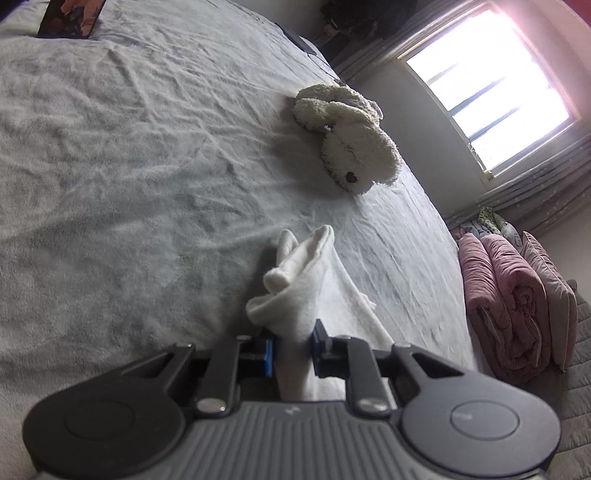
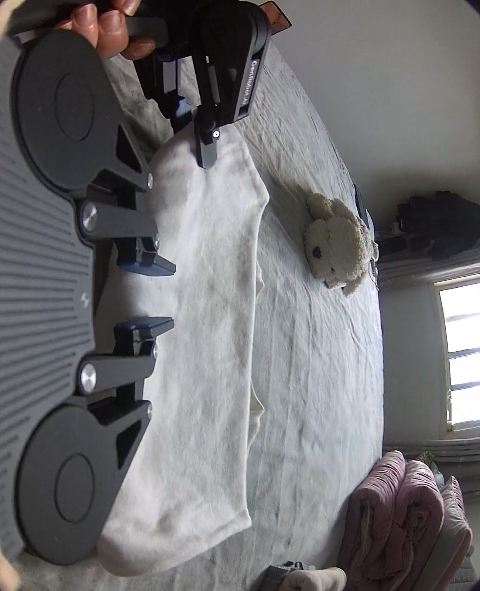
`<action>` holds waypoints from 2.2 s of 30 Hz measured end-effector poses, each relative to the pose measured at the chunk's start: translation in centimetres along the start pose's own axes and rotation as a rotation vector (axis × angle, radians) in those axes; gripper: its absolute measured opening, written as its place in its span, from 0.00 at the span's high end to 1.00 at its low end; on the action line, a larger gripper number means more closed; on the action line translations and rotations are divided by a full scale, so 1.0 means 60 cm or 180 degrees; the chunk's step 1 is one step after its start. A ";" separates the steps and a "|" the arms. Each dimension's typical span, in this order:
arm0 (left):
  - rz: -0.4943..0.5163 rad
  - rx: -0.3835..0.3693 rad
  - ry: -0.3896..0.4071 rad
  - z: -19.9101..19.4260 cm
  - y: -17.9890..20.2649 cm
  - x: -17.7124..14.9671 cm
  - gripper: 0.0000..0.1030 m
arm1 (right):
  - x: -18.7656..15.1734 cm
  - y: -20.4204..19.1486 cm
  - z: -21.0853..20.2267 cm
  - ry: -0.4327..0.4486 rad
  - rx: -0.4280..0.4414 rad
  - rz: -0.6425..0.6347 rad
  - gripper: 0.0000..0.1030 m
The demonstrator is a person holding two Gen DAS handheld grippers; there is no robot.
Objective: Fold clothes
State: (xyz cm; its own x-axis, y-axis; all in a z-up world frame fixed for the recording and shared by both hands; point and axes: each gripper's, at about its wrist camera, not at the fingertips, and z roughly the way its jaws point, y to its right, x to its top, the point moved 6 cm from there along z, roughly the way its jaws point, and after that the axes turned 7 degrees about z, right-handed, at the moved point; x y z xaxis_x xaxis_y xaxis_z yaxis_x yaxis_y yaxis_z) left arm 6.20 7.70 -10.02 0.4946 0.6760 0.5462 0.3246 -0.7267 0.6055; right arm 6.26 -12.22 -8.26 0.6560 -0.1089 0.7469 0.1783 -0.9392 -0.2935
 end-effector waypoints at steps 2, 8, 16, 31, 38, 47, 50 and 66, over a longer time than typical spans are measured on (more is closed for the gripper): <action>0.0101 -0.0058 0.0058 -0.009 0.014 0.001 0.83 | -0.007 0.008 0.018 -0.0165 0.0032 0.0089 0.78; 0.0835 -0.0323 0.0404 -0.040 0.082 -0.002 0.84 | 0.017 0.052 0.009 -0.0446 0.0483 0.0955 0.68; 0.1427 -0.0816 0.0518 -0.059 0.161 -0.027 0.84 | 0.051 0.166 -0.043 -0.0362 0.0887 0.2308 0.45; 0.2042 -0.1530 -0.0290 -0.009 0.235 -0.168 0.78 | 0.063 0.251 -0.082 -0.0128 0.1380 0.3572 0.35; 0.2178 -0.1815 -0.0731 0.002 0.237 -0.196 0.57 | 0.061 0.252 -0.084 -0.0185 0.1260 0.3586 0.35; 0.2288 -0.2164 -0.0948 -0.030 0.237 -0.178 0.50 | 0.049 0.237 -0.056 -0.0310 0.0839 0.3287 0.47; 0.2069 -0.2180 -0.0888 -0.031 0.230 -0.147 0.51 | 0.047 0.224 -0.057 -0.0326 0.0816 0.3130 0.48; 0.1907 -0.1390 -0.0373 0.014 0.187 -0.084 0.58 | 0.061 0.196 -0.066 0.0022 0.0573 0.2293 0.80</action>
State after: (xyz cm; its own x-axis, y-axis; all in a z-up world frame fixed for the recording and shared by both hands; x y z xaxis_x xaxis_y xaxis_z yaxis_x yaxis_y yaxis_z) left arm 8.01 -3.93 -6.45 0.5764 0.1448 0.8042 -0.3647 -0.8351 0.4118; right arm 7.85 -24.94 -6.61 0.6512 -0.6806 0.3359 -0.1767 -0.5663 -0.8050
